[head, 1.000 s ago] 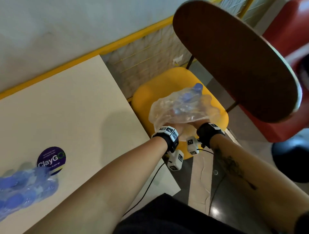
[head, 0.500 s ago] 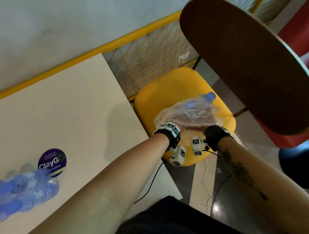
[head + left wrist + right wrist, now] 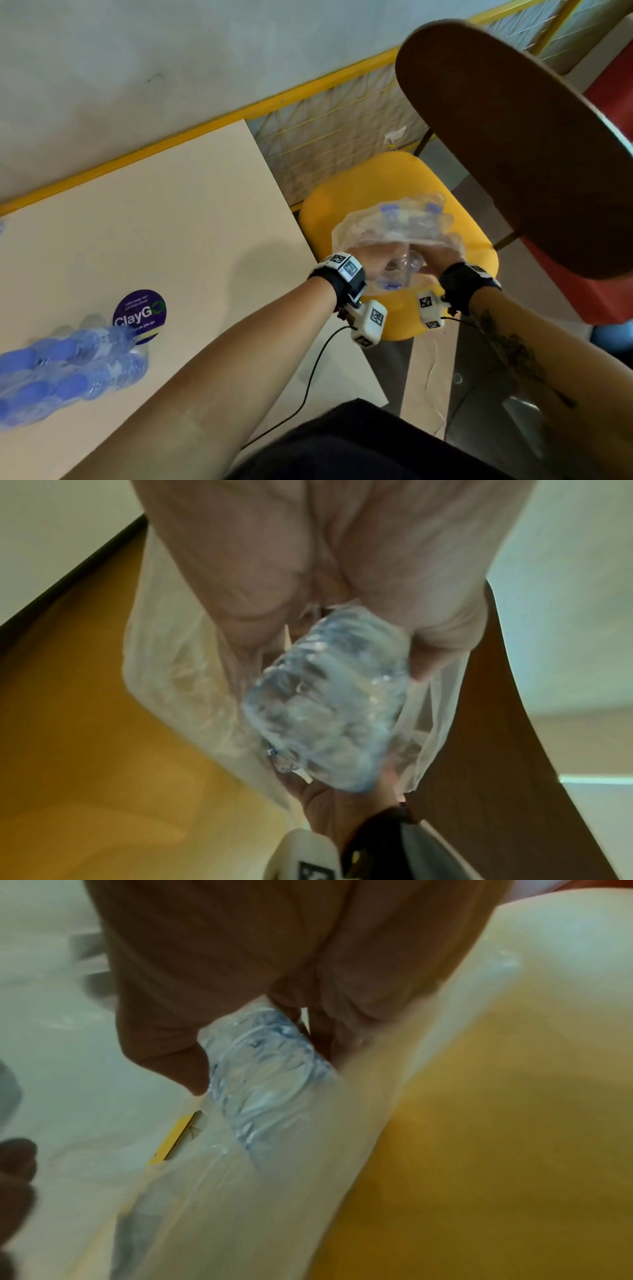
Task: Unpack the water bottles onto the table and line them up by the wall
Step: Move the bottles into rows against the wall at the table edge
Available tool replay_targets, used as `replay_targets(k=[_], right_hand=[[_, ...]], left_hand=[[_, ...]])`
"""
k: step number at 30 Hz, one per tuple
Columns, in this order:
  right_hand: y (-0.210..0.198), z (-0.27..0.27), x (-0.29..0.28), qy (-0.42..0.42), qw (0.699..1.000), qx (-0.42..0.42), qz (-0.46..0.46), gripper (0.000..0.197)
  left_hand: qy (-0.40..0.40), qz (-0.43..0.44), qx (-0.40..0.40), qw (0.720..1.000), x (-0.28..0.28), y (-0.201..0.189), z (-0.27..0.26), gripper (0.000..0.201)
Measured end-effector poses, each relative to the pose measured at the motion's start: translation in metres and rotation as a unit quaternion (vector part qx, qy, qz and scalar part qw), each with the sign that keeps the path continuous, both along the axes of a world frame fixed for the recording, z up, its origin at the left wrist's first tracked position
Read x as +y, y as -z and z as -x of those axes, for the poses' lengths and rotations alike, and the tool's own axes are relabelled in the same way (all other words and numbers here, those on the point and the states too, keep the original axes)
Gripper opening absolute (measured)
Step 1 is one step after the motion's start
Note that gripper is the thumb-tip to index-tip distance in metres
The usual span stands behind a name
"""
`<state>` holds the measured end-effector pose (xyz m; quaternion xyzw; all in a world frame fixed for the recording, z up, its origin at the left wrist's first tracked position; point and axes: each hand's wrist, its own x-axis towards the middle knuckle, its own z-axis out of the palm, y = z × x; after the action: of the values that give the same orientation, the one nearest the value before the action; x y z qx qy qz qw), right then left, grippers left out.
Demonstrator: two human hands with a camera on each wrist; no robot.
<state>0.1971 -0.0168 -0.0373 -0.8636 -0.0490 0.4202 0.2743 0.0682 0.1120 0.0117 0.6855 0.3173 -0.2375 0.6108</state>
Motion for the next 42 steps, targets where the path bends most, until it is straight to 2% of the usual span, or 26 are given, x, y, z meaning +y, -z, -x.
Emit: replay_targets(k=[1,2,4,5,7,9,11,14,16,18,21,22,24,25,27,30,32,34,38,42], right_hand=[[-0.003,0.000,-0.003,0.049,0.998,0.016,-0.047,0.016],[-0.004,0.000,-0.004,0.076,0.994,0.023,-0.069,0.014],[-0.003,0.000,-0.008,0.084,0.993,0.015,-0.084,0.026],[-0.007,0.000,-0.011,0.077,0.993,0.017,-0.082,0.034],[-0.015,0.001,-0.016,0.054,0.994,0.055,-0.075,0.041],[-0.031,0.004,-0.022,0.058,0.985,0.150,-0.060,0.057],[-0.043,0.010,-0.030,0.058,0.977,0.199,-0.056,0.062],[-0.061,0.034,-0.046,0.067,0.968,0.228,-0.077,0.049],[-0.072,0.057,-0.055,0.083,0.970,0.213,-0.081,0.039],[-0.078,0.072,-0.070,0.094,0.967,0.225,-0.076,0.039],[-0.085,0.108,-0.083,0.100,0.959,0.260,-0.062,0.037],[-0.085,0.119,-0.087,0.098,0.960,0.257,-0.056,0.034],[-0.086,0.141,-0.091,0.082,0.968,0.234,-0.040,0.028],[-0.089,0.154,-0.091,0.071,0.968,0.240,-0.038,0.025],[-0.092,0.178,-0.087,0.018,0.968,0.248,-0.032,0.027],[-0.093,0.212,-0.055,-0.124,0.980,0.149,-0.050,0.035],[-0.093,0.237,-0.021,-0.251,0.961,0.093,-0.074,0.036],[-0.093,0.266,0.018,-0.349,0.933,0.033,-0.082,0.037],[-0.084,0.330,0.088,-0.386,0.913,-0.032,-0.126,0.065],[-0.060,0.395,0.145,-0.376,0.904,-0.061,-0.192,0.062]], left_hand=[[-0.036,0.016,-0.013,0.999,0.000,-0.002,0.002,0.040],[-0.106,0.044,-0.023,0.993,0.001,-0.001,0.004,0.049],[-0.179,0.127,-0.016,0.975,0.000,-0.005,0.013,0.064],[-0.172,0.179,-0.011,0.969,-0.001,-0.006,0.017,0.063],[-0.142,0.276,0.015,0.950,-0.003,-0.012,0.029,0.045],[-0.093,0.343,0.050,0.933,-0.006,-0.012,0.043,0.022],[-0.046,0.371,0.073,0.925,-0.008,-0.018,0.059,0.022],[0.000,0.350,0.087,0.933,-0.003,-0.038,0.089,0.026],[0.018,0.318,0.062,0.946,0.006,-0.042,0.116,0.029],[0.037,0.296,0.034,0.954,0.015,-0.045,0.137,0.039],[0.031,0.325,-0.021,0.945,0.031,-0.049,0.184,0.041],[0.010,0.303,-0.038,0.952,0.037,-0.050,0.201,0.043],[-0.050,0.188,-0.070,0.978,0.050,-0.050,0.236,0.053],[-0.074,0.133,-0.090,0.984,0.058,-0.048,0.254,0.057],[-0.129,0.026,-0.113,0.985,0.076,-0.051,0.291,0.052],[-0.145,-0.124,-0.155,0.969,0.099,-0.066,0.339,0.052],[-0.139,-0.235,-0.149,0.950,0.112,-0.075,0.363,0.057],[-0.169,-0.288,-0.132,0.933,0.126,-0.084,0.385,0.060],[-0.183,-0.355,-0.091,0.912,0.153,-0.084,0.423,0.061],[-0.119,-0.431,-0.040,0.894,0.180,-0.068,0.449,0.061]])
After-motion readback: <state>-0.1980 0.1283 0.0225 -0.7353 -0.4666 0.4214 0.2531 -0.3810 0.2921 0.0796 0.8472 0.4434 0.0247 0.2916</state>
